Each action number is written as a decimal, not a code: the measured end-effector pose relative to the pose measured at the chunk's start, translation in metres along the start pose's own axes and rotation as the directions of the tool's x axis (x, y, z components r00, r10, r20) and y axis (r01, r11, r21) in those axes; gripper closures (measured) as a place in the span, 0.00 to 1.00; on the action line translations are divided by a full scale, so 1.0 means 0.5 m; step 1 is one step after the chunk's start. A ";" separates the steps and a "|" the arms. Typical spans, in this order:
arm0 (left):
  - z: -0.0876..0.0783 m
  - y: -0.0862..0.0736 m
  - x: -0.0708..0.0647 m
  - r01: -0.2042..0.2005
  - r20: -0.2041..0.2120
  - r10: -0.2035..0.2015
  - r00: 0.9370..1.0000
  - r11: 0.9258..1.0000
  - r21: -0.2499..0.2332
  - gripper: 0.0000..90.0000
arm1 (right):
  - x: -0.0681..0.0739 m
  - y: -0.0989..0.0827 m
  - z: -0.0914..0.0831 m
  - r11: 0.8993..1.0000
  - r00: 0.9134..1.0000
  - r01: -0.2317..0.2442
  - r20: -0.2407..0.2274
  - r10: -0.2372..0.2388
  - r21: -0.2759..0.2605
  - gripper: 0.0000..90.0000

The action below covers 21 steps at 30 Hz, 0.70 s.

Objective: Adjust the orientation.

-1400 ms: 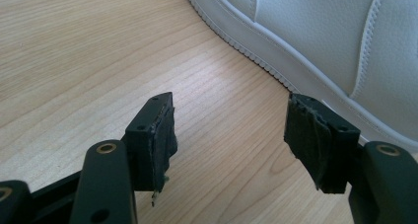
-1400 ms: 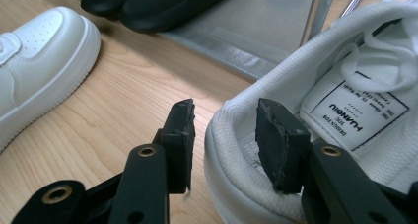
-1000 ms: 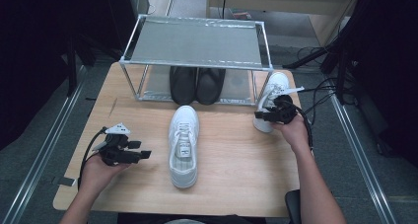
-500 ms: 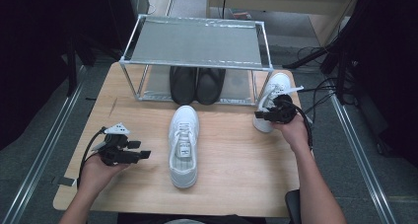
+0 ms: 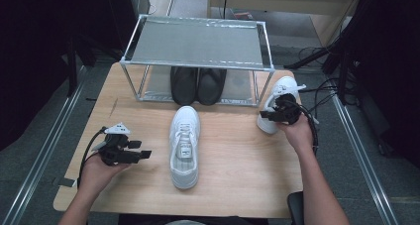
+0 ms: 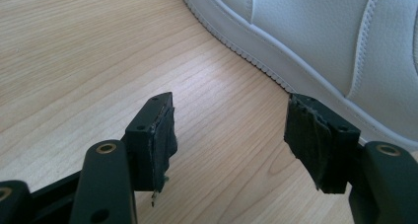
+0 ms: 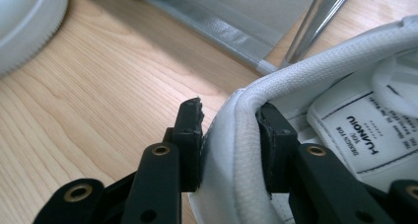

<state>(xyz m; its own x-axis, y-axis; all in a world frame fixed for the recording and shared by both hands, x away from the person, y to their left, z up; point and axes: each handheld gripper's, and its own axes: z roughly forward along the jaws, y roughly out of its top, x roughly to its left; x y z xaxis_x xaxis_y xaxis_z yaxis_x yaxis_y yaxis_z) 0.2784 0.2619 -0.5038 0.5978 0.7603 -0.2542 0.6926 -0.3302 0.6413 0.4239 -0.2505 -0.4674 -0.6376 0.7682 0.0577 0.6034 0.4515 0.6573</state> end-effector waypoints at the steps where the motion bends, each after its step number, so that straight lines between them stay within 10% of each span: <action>1: 0.002 0.002 0.000 -0.005 0.001 0.005 1.000 1.000 0.000 0.41 | 0.004 0.000 -0.002 1.000 1.000 0.010 0.008 -0.010 0.008 0.76; 10: 0.020 0.024 -0.003 -0.037 0.025 0.037 0.999 0.999 0.012 0.41 | 0.004 -0.022 -0.031 0.999 0.999 -0.042 0.000 0.042 0.000 0.81; 21: 0.045 0.053 -0.009 -0.078 0.055 0.076 0.996 0.997 0.025 0.41 | 0.034 -0.040 -0.052 1.000 0.999 0.010 0.044 -0.010 0.022 0.81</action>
<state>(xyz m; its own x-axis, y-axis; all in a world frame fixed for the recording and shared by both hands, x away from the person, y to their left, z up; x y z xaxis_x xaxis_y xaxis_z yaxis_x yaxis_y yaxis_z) 0.3032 0.2370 -0.5017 0.6704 0.7007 -0.2441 0.6536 -0.4020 0.6412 0.3884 -0.2581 -0.4601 -0.6225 0.7824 0.0180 0.6075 0.4685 0.6415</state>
